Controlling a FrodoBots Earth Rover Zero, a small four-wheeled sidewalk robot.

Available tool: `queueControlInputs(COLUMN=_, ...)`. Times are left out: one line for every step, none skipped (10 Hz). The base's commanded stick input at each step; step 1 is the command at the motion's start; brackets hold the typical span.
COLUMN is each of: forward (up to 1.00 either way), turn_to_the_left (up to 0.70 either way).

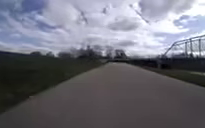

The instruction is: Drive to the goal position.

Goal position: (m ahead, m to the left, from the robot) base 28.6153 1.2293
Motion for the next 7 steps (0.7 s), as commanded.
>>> queueControlInputs(forward=1.0, turn_to_the_left=-0.4)
queueControlInputs(forward=1.0, turn_to_the_left=-0.4)
queueControlInputs(forward=1.0, turn_to_the_left=-0.22)
queueControlInputs(forward=1.0, turn_to_the_left=0.0)
queueControlInputs(forward=1.0, turn_to_the_left=0.0)
queueControlInputs(forward=1.0, turn_to_the_left=0.0)
queueControlInputs(forward=1.0, turn_to_the_left=0.0)
